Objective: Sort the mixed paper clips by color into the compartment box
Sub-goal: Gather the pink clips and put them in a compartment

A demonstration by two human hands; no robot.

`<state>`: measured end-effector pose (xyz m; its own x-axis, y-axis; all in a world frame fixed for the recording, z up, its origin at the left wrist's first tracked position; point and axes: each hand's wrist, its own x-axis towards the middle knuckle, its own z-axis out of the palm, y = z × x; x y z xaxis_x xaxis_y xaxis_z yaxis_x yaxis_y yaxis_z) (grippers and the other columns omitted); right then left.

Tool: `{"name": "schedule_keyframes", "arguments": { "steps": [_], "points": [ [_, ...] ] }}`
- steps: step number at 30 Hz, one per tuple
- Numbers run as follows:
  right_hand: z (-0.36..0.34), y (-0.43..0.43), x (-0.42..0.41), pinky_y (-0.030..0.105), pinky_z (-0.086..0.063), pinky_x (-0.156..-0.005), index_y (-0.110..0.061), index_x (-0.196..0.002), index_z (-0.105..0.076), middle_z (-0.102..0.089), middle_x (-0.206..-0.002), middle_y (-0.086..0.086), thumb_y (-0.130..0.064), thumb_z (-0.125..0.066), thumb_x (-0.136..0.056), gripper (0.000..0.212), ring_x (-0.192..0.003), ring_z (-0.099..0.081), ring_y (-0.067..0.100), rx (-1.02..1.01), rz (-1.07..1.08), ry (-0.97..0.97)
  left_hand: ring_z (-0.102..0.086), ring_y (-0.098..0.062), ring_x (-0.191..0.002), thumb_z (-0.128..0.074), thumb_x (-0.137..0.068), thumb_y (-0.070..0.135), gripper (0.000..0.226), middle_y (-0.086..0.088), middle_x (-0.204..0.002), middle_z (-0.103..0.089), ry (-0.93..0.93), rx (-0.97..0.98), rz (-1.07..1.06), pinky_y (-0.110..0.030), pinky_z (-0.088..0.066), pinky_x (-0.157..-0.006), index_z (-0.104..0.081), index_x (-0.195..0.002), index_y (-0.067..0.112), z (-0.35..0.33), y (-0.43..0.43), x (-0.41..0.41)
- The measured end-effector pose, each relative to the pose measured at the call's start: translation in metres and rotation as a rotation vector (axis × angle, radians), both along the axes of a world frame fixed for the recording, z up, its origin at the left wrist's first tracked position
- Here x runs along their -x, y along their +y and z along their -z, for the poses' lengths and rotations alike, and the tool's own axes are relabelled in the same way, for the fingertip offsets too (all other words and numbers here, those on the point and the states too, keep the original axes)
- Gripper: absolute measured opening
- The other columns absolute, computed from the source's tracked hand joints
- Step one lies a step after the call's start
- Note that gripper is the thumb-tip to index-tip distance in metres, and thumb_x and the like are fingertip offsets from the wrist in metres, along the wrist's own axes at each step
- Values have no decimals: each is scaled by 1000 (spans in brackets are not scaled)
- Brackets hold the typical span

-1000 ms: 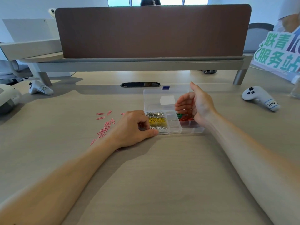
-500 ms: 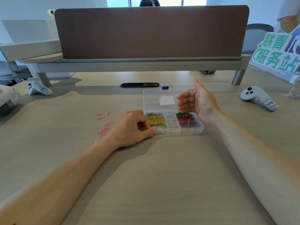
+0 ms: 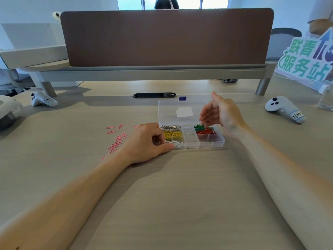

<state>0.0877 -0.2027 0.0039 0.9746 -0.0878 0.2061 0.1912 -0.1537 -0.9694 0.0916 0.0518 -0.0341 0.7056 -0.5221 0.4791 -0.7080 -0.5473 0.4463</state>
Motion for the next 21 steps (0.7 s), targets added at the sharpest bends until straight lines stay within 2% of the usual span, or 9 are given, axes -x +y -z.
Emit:
{"name": "schedule_keyframes", "arguments": {
  "steps": [4,9,17,19,21],
  "points": [
    [6,-1,2,29,-53,-51,4,-64,-64,-65,-60,20,-35,-39,-103,61,-51,-62,30,144,5,12,-56,-8,-66,-77,-74,44,31,8,-69,-60,-19,-7,2,-16,-42,-56,-64,-62,19,0,0,0],
    [6,-2,3,28,-53,-50,11,-68,-64,-65,-63,23,-30,-44,-102,57,-53,-62,32,164,-5,-18,-57,-9,-67,-76,-74,45,30,7,-70,-60,-17,-10,13,-20,-46,-58,-66,-64,18,1,0,-1],
    [9,-2,2,31,-54,-55,6,-65,-66,-66,-62,21,-29,-46,-101,54,-55,-64,30,216,35,-71,-57,-8,-66,-74,-75,48,29,8,-71,-62,-11,-19,27,-23,-48,-58,-70,-70,20,-3,1,-1],
    [7,3,3,32,-54,-55,6,-66,-66,-66,-64,22,-27,-46,-102,52,-56,-64,30,182,53,-123,-57,-9,-64,-70,-76,52,32,6,-71,-64,7,47,2,-23,-48,-57,-69,-72,21,-10,5,-2],
    [2,12,4,32,-54,-56,4,-68,-66,-67,-66,20,-24,-46,-102,49,-57,-64,28,152,49,-164,-56,-12,-59,-62,-79,53,35,-2,-68,-66,3,205,-81,-27,-45,-57,-68,-71,19,-20,16,-11]
  ]
}}
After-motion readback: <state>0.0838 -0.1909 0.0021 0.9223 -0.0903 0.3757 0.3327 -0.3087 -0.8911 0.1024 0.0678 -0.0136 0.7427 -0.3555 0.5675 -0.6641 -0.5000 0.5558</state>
